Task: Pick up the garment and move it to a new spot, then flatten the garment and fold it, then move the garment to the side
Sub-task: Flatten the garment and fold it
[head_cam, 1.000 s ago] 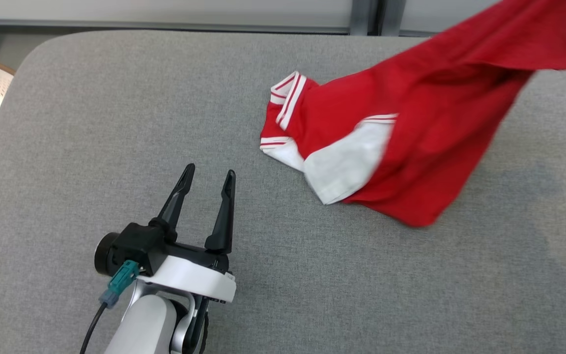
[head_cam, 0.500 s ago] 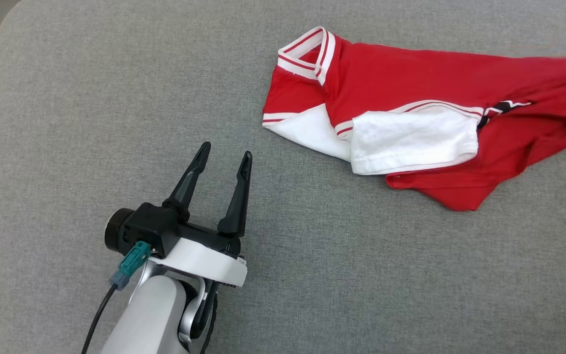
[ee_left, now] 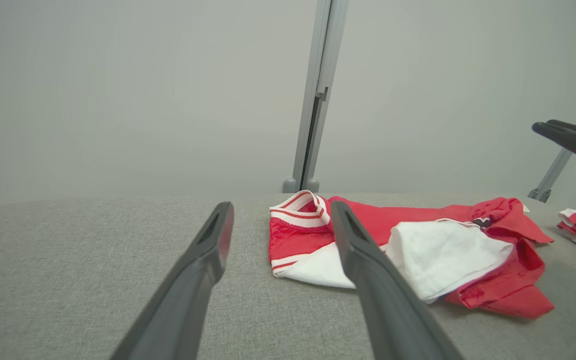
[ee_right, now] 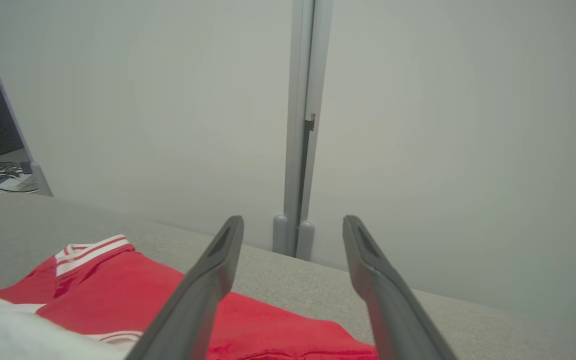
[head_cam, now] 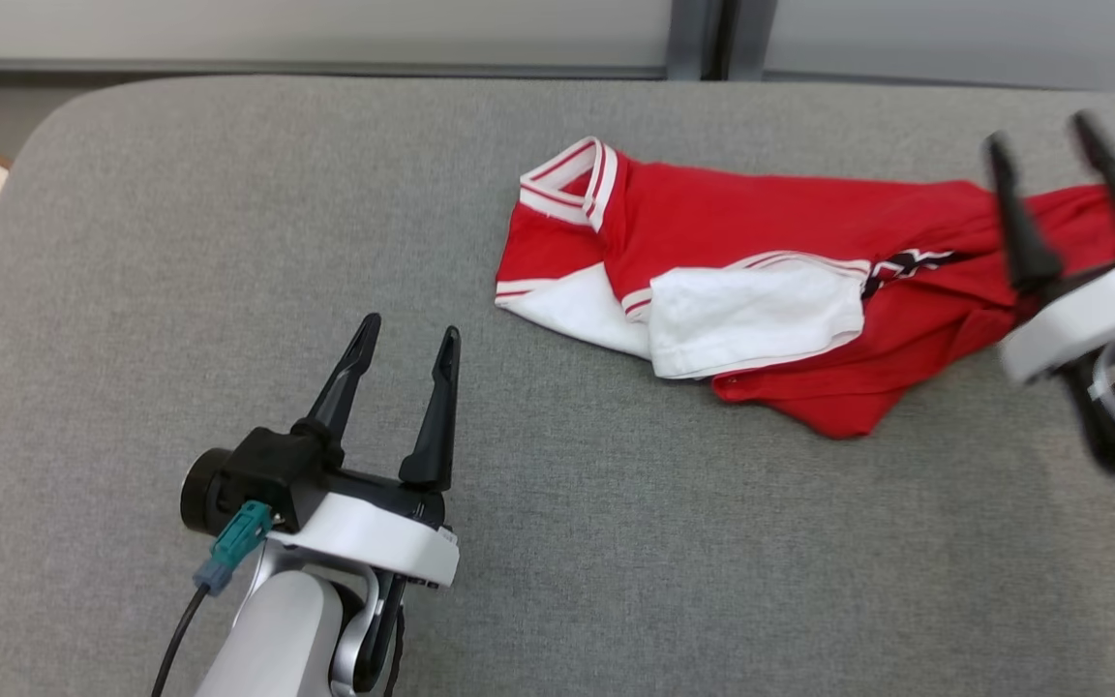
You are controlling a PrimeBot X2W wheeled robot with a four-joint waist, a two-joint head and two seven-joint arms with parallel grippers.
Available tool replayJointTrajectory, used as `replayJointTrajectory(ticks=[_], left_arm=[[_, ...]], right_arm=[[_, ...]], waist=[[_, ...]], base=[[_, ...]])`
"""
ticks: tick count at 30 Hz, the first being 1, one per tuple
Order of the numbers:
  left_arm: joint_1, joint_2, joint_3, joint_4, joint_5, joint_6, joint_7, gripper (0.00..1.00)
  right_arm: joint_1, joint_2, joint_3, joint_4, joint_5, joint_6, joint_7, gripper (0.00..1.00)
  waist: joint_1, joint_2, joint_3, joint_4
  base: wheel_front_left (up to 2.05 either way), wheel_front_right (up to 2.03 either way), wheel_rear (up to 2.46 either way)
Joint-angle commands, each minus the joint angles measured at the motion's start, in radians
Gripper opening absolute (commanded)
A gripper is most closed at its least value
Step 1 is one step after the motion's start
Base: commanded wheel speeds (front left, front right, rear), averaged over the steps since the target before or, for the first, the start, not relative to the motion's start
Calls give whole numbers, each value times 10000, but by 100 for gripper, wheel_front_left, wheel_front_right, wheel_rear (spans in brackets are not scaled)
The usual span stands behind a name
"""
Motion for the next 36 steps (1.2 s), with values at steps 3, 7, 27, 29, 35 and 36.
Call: replayJointTrajectory(ticks=[3,7,27,29,35,36], left_arm=[[367,38,130,-42,53,-31,-15,100],[700,39,197,-49,95,-82,-13,100],[749,36,-76,-249,-328,5,-15,100],[780,41,-172,-190,-674,81,-13,100],[591,38,-527,-216,-908,200,-13,100],[580,38,-561,-220,-938,219,-13,100]], right_arm=[[1239,441,-162,-1395,-295,-6,-87,100],[2876,1061,-459,-2799,-1071,-4,-77,100],[3864,1884,228,-2703,-3178,-4,545,100],[3625,1993,277,-2278,-3257,-4,703,100],[3180,2172,-35,-995,-3454,-4,954,100],[3081,2159,-141,-821,-3469,-4,943,100]], waist=[[0,0,-758,-215],[0,0,-1156,-218],[0,0,-701,984],[0,0,-584,1245],[0,0,-230,2031],[0,0,-195,2139]], base=[[0,0,0],[0,0,0],[0,0,0],[0,0,0],[0,0,0],[0,0,0]])
